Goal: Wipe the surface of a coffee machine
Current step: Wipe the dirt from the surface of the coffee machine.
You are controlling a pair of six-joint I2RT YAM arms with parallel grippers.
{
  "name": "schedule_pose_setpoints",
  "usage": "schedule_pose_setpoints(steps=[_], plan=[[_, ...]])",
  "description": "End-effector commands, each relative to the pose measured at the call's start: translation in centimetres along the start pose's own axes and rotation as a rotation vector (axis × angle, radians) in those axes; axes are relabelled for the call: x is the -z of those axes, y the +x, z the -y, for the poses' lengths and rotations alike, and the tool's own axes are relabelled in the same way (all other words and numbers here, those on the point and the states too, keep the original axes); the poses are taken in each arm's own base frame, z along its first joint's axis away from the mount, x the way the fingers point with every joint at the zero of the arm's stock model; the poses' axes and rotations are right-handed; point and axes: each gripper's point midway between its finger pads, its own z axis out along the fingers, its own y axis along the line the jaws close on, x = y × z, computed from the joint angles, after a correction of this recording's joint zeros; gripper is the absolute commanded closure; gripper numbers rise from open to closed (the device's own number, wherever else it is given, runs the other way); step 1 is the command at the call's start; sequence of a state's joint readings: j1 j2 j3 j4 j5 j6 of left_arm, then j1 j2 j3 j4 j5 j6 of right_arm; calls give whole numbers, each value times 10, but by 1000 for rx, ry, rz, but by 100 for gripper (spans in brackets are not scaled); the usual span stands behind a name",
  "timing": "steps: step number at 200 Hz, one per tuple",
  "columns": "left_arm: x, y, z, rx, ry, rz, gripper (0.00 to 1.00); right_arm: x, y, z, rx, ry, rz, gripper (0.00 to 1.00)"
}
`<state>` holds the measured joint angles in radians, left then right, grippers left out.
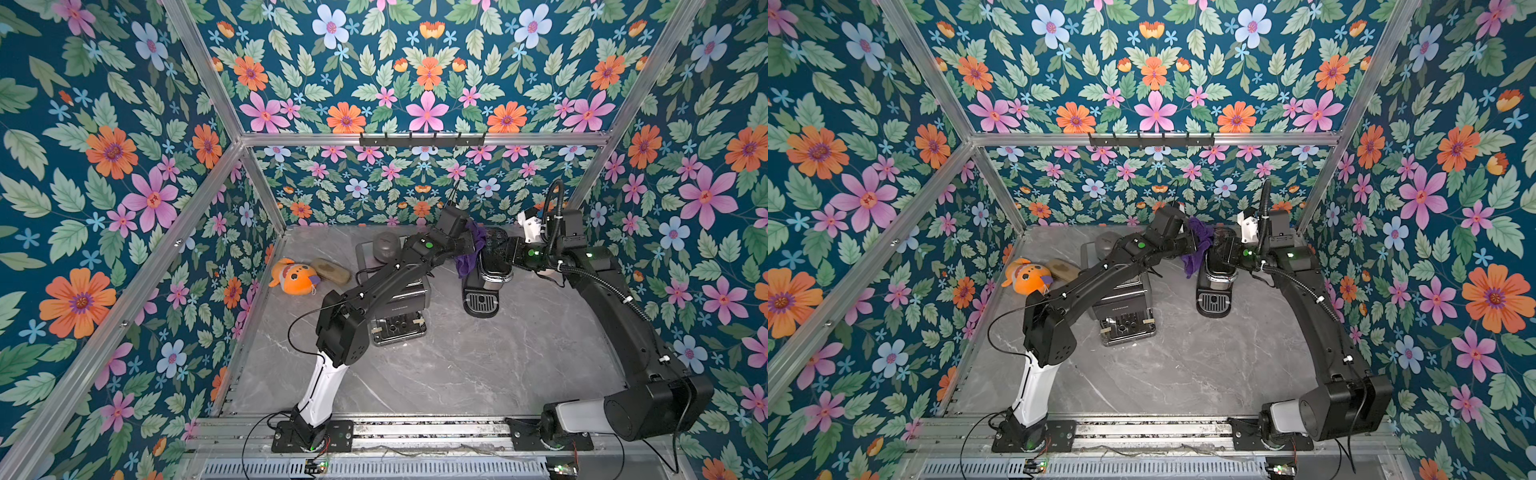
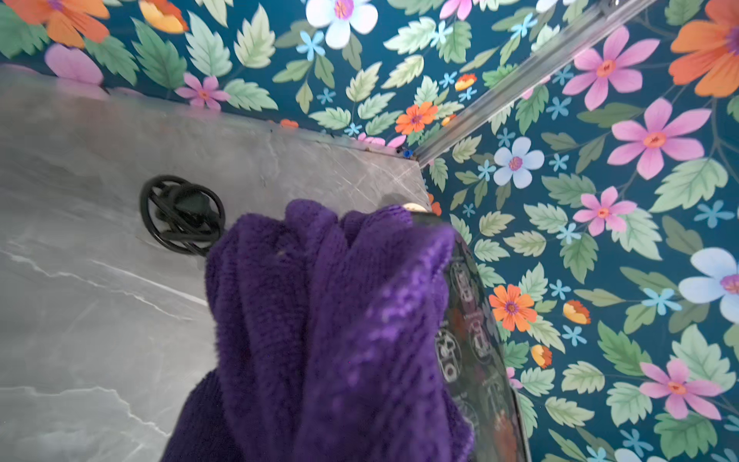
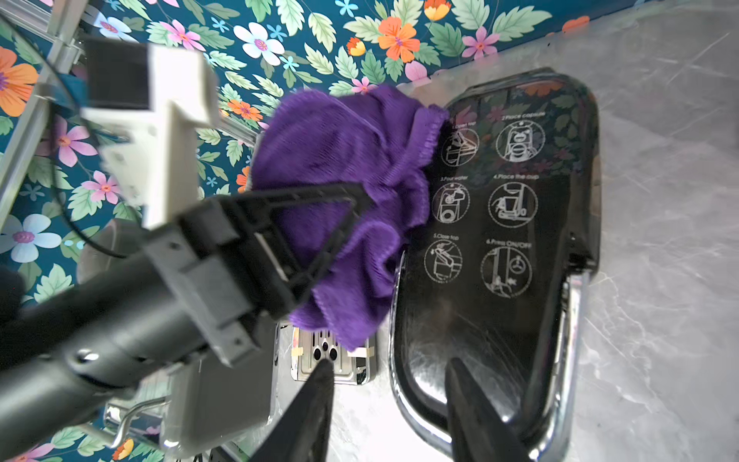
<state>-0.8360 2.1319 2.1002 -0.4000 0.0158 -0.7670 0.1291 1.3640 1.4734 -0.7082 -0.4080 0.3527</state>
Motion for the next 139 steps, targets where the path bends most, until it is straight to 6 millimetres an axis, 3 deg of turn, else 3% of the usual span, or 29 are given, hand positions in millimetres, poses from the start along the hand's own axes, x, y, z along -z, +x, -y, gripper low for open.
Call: schedule_pose_setpoints(steps=[1,139], plan=[[7,-12,13,64,42,64,100,7,6,9,23,57,-6,50],[-12,27,-5,150,-31,77,100,3,31,16,-33,49,-48,46]])
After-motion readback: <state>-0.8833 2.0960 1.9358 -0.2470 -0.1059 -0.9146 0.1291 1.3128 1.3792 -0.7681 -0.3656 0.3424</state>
